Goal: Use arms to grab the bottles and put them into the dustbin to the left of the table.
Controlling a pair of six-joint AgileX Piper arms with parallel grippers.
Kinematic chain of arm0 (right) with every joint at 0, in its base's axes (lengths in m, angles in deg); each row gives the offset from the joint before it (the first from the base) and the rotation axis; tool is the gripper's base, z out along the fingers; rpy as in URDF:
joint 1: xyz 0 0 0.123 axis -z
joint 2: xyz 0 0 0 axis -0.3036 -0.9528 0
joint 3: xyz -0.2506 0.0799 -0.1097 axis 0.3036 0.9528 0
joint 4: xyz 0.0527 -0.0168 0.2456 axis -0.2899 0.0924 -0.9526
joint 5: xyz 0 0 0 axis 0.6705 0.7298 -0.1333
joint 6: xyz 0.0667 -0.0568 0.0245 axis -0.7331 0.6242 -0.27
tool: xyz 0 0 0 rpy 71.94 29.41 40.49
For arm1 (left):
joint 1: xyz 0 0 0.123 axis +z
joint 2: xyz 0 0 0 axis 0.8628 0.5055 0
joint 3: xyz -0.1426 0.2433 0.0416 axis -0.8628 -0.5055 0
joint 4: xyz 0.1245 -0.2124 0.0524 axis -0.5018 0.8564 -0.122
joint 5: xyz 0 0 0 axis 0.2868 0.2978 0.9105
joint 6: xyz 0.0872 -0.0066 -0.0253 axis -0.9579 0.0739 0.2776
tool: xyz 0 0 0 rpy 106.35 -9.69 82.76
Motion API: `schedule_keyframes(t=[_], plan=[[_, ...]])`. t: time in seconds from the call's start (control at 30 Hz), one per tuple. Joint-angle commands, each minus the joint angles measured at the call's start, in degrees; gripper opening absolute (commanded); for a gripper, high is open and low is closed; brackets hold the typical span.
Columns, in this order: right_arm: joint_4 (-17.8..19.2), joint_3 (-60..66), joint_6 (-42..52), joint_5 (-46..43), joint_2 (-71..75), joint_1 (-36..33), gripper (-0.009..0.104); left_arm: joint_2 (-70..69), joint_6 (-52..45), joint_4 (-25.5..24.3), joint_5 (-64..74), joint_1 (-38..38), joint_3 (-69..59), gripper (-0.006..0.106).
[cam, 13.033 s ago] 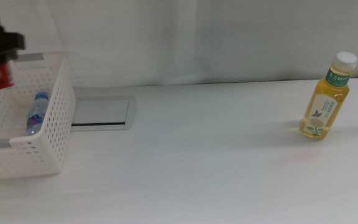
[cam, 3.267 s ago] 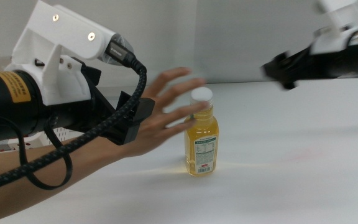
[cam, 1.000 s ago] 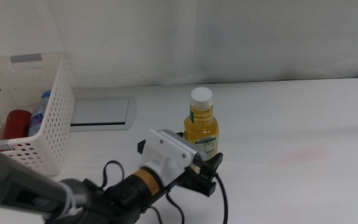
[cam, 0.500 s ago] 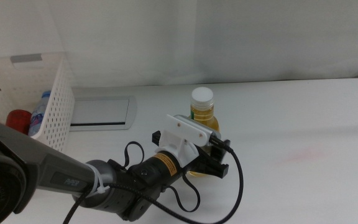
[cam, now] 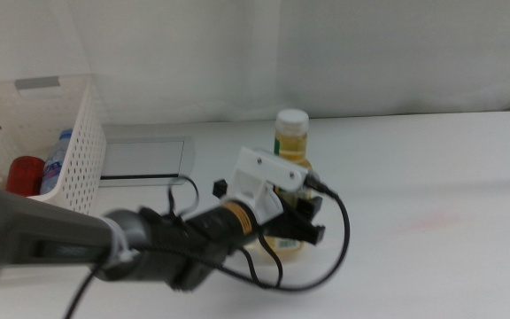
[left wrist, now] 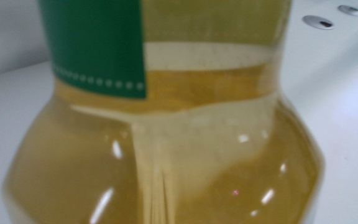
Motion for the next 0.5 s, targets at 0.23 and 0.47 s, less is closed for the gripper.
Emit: schedule_keyframes(t=[0.23,0.47], plan=[[0.14,0.27,0.13,-1.03,0.29,0.42,0.1,-16.55,-5.92,-0.01,21.23,5.74,9.83,-0.003],[-0.53,0.27,0.13,-1.03,0.29,0.42,0.1,-25.66,-8.1,-0.01,39.65,12.15,18.49,-0.003]])
